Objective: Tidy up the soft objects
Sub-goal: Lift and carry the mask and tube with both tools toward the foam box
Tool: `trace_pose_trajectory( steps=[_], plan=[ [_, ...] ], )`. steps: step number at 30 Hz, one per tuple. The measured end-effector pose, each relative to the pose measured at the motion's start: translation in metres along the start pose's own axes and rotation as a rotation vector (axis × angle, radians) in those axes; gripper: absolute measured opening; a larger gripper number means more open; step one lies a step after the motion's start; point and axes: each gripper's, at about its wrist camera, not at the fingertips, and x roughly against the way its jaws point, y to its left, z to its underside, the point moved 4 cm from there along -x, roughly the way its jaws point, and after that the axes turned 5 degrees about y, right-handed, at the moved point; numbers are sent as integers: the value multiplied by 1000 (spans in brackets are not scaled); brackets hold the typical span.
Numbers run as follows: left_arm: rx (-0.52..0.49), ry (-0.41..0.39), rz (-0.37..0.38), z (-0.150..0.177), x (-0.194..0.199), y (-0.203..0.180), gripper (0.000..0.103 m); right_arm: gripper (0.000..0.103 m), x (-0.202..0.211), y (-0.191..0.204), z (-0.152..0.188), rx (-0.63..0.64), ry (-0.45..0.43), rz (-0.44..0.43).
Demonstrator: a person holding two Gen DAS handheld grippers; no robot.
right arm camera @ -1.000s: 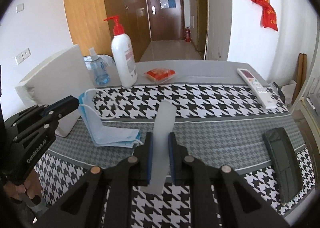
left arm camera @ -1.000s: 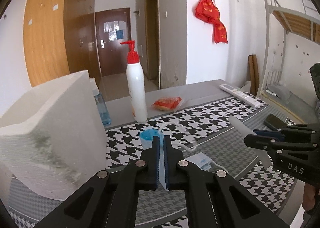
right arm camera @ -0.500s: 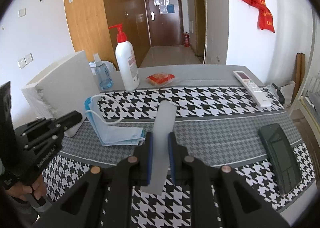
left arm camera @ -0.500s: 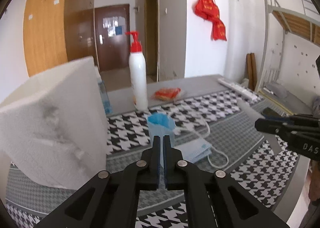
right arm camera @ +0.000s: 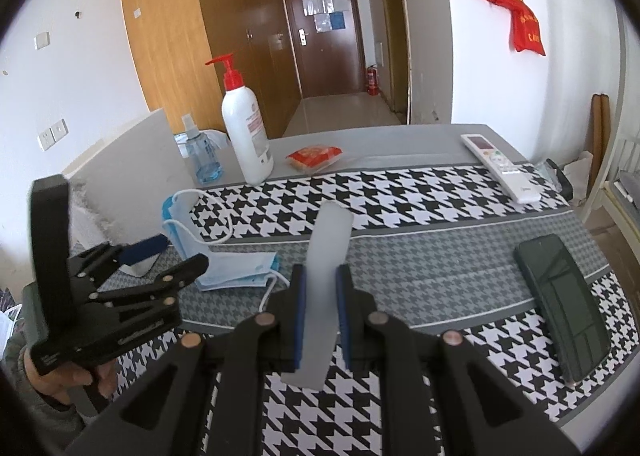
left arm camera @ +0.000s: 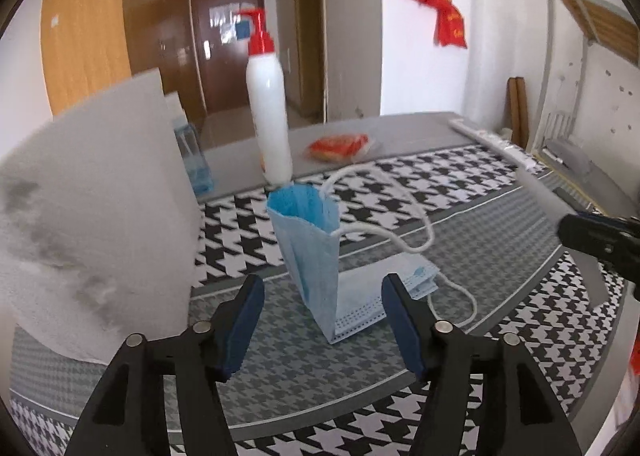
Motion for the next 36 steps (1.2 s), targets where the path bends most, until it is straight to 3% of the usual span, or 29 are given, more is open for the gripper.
trace_pose_trajectory(
  steps=[1,3,12,36],
  plan=[
    [5,12,2,0,-3,0,54,18,0,-1,1,-2,1,-2],
    [11,42,-1,1,-9,1,38,18,-1,-2,1,-6,4,-3],
    [32,83,-7,2,-16,2,3,18,-1,-10,3,-18,2,0],
    [17,-122,1,-24,56,12,2,18,30,20,-10,44,-68,-12]
  ],
)
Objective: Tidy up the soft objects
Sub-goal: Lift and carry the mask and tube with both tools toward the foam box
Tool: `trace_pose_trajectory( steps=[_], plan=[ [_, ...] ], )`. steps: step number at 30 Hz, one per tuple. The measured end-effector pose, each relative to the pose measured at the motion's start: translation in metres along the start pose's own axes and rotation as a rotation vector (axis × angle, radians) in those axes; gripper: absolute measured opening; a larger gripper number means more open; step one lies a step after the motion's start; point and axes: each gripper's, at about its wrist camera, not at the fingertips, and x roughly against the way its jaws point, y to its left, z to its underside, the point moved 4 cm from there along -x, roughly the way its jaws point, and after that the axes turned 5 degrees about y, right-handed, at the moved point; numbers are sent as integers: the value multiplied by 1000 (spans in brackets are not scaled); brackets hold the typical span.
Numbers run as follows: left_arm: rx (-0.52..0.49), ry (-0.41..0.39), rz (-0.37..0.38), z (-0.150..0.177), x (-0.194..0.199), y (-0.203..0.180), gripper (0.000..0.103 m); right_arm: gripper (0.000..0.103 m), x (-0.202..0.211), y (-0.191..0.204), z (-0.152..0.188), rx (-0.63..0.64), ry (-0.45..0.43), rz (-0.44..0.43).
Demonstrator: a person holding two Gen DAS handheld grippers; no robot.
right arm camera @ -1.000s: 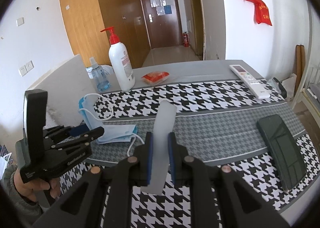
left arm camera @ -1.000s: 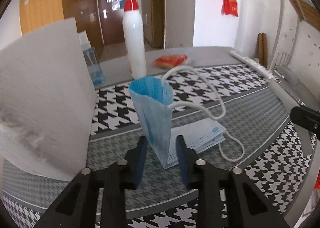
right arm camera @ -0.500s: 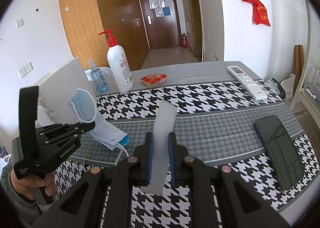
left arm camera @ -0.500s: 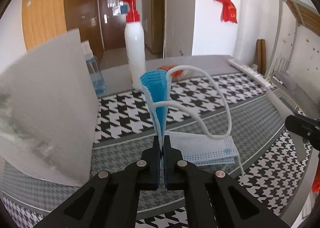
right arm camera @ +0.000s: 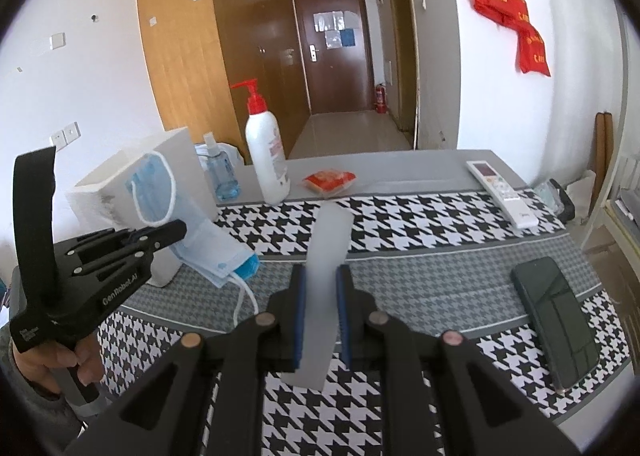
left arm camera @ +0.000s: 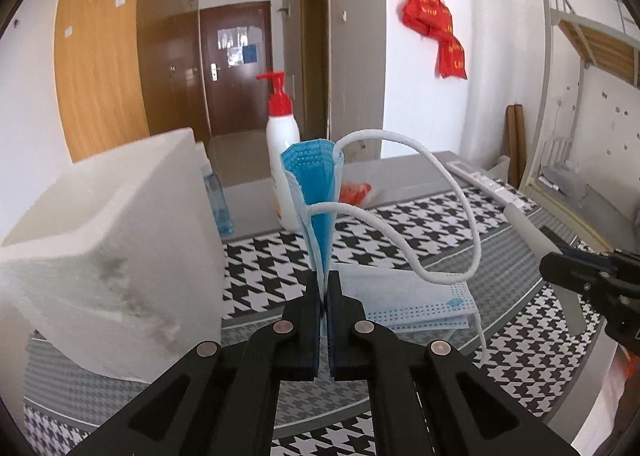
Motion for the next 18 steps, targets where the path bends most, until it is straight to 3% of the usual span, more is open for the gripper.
trace_pose_trajectory(
  steps=[18],
  plan=[
    [0,-143,-28,-17,51,17,2,18,16,21,-21,38,-80,-40]
  ],
)
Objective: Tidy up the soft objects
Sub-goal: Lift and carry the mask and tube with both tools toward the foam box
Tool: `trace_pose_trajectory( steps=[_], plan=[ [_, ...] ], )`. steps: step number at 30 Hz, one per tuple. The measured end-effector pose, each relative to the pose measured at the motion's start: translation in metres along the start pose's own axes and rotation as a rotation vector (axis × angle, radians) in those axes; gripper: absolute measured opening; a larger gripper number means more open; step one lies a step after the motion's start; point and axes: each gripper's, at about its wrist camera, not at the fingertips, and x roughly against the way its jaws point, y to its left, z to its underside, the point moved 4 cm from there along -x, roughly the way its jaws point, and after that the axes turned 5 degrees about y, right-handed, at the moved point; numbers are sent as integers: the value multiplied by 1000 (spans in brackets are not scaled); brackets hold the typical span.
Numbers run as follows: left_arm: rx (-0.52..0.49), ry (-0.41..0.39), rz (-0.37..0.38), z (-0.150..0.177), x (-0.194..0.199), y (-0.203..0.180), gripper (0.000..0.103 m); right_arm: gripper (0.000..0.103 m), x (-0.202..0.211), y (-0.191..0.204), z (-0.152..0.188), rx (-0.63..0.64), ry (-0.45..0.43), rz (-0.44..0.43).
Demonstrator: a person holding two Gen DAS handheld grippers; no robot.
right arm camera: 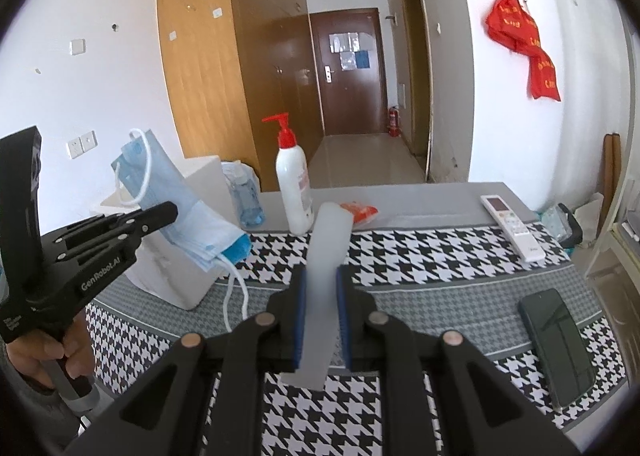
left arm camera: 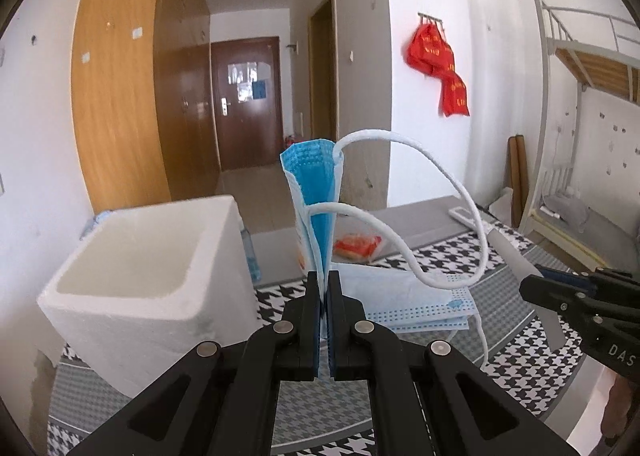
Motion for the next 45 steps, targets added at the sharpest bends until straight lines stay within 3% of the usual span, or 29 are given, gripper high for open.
trace_pose_trajectory(
  steps=[12,26,45],
  plan=[
    [19,-74,-31,-17,16,19,2,18,-2,13,-12,27,-20,-18],
    [49,-106,-73,-19,30,45,2,18,-7,38,-26,75,-30,-65],
    [110,-134,-186,-17,52,100,2,18,-32,92,-47,152,-21,-156]
  ],
)
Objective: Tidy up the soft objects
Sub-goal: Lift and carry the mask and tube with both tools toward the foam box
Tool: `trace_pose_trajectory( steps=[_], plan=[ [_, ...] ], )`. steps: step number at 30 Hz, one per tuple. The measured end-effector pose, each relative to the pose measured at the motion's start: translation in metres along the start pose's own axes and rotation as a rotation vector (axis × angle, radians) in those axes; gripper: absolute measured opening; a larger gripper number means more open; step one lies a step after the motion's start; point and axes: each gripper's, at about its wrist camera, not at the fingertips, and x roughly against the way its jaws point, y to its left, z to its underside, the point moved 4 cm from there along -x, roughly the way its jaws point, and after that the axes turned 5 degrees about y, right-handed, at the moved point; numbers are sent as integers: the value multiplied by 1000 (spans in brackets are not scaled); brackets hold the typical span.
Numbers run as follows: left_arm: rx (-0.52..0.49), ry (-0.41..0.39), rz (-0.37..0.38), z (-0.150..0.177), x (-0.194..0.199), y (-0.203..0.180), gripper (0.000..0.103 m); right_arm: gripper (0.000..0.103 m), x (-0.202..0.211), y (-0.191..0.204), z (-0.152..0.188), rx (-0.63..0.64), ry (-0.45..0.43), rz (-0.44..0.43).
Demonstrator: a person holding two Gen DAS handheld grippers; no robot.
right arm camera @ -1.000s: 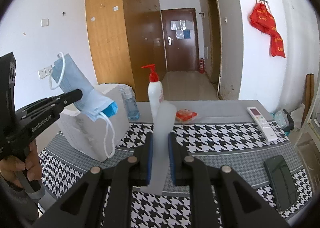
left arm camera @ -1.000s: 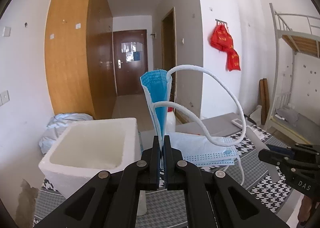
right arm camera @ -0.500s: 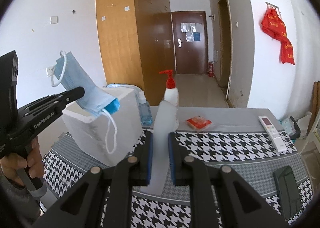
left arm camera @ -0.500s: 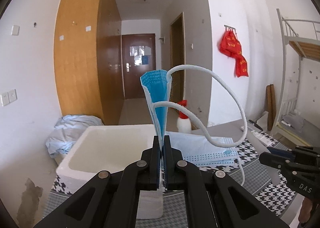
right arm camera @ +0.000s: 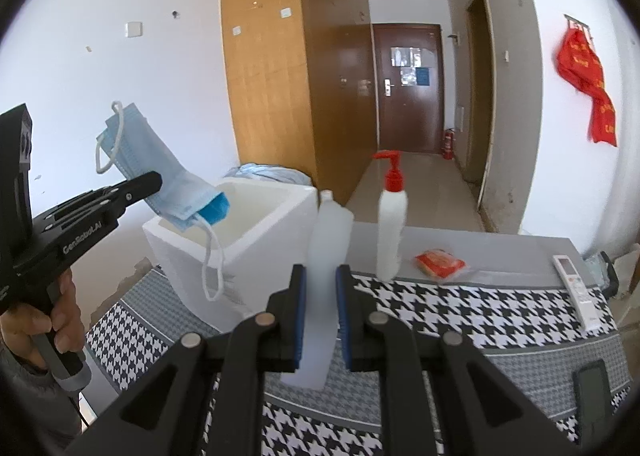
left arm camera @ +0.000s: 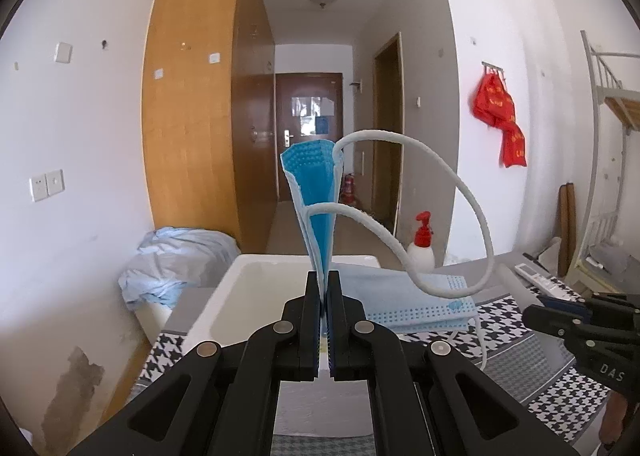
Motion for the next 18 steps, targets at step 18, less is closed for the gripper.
trace_pose_trajectory(
  steps=[18],
  plan=[
    [42,-17,-84,1,13,47,2,18,-22,37,-20,54,10,-48]
  ],
)
